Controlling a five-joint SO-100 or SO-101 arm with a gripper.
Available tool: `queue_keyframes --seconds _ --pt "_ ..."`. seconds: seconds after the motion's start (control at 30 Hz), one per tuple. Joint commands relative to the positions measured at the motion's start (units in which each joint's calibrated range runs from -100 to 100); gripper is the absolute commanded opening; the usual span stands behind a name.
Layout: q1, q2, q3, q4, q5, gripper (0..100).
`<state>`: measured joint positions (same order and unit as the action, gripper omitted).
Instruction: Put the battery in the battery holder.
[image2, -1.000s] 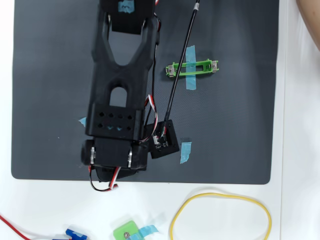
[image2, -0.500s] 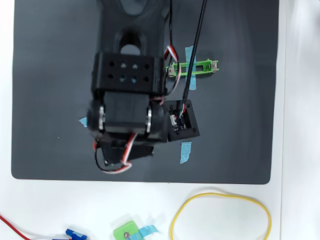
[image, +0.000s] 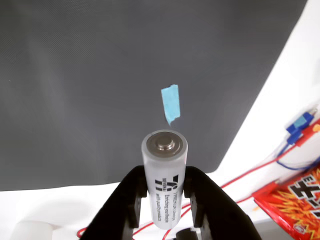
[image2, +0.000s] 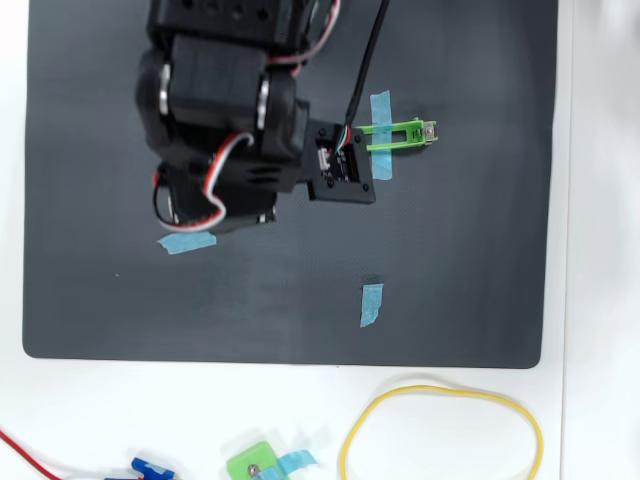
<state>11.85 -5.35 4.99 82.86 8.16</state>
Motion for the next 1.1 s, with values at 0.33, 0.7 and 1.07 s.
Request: queue_keyframes --seconds 0.33,0.7,1.07 --pt "-2.5 -8.5 18.5 -7.4 -5.6 0" --pt "-15.3 -18.0 26.5 -9.7 -8.9 0" --pt "-28.2 -23.3 29.5 -9.4 -10.7 0"
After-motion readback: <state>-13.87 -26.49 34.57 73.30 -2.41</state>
